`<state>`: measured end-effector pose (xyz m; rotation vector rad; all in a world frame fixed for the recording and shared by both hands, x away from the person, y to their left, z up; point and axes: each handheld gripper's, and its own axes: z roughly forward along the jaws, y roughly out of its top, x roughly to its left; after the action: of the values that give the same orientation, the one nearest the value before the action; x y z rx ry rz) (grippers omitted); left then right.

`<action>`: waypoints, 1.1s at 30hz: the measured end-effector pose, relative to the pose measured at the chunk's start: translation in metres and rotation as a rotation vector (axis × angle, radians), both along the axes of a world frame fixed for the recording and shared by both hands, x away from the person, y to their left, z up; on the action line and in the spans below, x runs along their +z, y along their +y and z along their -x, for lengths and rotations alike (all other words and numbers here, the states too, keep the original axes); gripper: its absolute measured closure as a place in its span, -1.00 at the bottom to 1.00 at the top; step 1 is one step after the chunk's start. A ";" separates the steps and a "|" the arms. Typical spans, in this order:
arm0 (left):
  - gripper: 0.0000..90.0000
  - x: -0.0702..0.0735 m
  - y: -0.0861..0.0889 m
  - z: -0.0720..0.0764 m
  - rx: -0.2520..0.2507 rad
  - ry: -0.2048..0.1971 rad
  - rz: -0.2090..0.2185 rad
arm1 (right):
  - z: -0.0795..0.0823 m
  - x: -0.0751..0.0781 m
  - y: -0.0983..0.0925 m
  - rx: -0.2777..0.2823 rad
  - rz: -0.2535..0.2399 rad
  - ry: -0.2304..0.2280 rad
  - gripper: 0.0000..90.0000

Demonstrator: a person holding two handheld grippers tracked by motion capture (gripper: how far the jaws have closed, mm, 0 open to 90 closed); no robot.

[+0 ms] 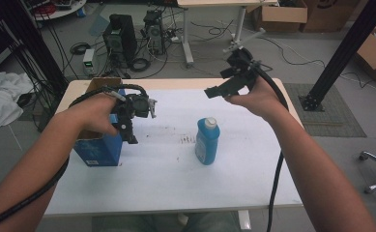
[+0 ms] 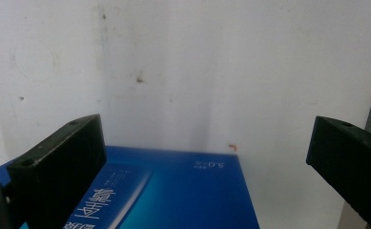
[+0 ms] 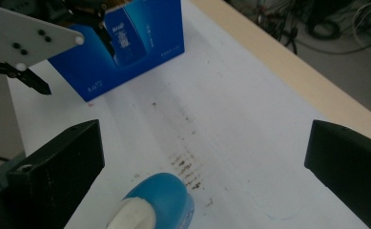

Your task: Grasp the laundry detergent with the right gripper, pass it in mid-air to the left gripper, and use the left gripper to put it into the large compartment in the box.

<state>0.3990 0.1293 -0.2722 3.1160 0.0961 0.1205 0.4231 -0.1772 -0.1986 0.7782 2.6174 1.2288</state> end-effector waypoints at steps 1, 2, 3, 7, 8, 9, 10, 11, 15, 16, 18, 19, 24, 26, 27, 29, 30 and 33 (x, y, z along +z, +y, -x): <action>-1.00 0.001 0.001 0.000 0.001 -0.002 -0.002 | 0.005 0.000 -0.003 -0.002 -0.008 -0.006 -1.00; -1.00 0.000 0.002 0.000 0.001 -0.004 0.003 | 0.014 -0.001 -0.009 -0.008 -0.024 -0.021 -1.00; -1.00 0.000 0.004 0.000 0.002 -0.005 0.007 | 0.021 -0.001 -0.014 -0.013 -0.038 -0.024 -1.00; -1.00 0.001 0.007 -0.001 0.001 -0.007 0.007 | 0.049 -0.008 -0.033 -0.051 -0.080 -0.056 -1.00; -1.00 0.001 0.007 -0.001 0.001 -0.007 0.007 | 0.049 -0.008 -0.033 -0.051 -0.080 -0.056 -1.00; -1.00 0.000 0.008 -0.001 0.001 -0.013 0.010 | 0.056 -0.012 -0.037 -0.059 -0.089 -0.062 -1.00; -1.00 0.001 0.008 -0.001 0.000 -0.015 0.014 | 0.069 -0.023 -0.044 -0.083 -0.091 -0.066 -1.00; -1.00 0.001 0.008 -0.001 -0.001 -0.014 0.013 | 0.075 -0.030 -0.047 -0.097 -0.093 -0.066 -1.00; -1.00 0.002 0.009 -0.001 -0.010 -0.020 0.018 | 0.096 -0.060 -0.060 -0.168 -0.112 -0.072 -1.00; -1.00 0.002 0.009 -0.001 -0.010 -0.020 0.020 | 0.101 -0.068 -0.063 -0.179 -0.122 -0.069 -1.00; -1.00 0.003 0.009 -0.001 -0.014 -0.027 0.022 | 0.110 -0.082 -0.066 -0.216 -0.126 -0.081 -1.00; -1.00 0.003 0.009 -0.001 -0.013 -0.028 0.022 | 0.113 -0.090 -0.066 -0.220 -0.143 -0.073 -1.00; -1.00 0.005 0.008 0.000 -0.020 -0.034 0.024 | 0.125 -0.126 -0.064 -0.273 -0.183 -0.051 -1.00; -1.00 0.006 0.007 0.001 -0.023 -0.037 0.027 | 0.128 -0.143 -0.058 -0.294 -0.185 -0.043 -1.00; -1.00 0.006 0.007 0.001 -0.023 -0.037 0.027 | 0.128 -0.147 -0.056 -0.296 -0.189 -0.039 -1.00; -1.00 0.007 0.007 0.002 -0.023 -0.037 0.033 | 0.130 -0.159 -0.051 -0.305 -0.199 -0.031 -1.00; -1.00 0.006 0.007 0.002 -0.026 -0.036 0.035 | 0.130 -0.164 -0.048 -0.308 -0.201 -0.029 -1.00; -1.00 0.006 0.007 0.002 -0.026 -0.032 0.029 | 0.132 -0.177 -0.037 -0.313 -0.190 -0.039 -1.00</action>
<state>0.3968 0.1359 -0.2665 3.0837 0.0566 0.1662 0.2915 -0.2146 -0.3756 1.1331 2.2584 1.3915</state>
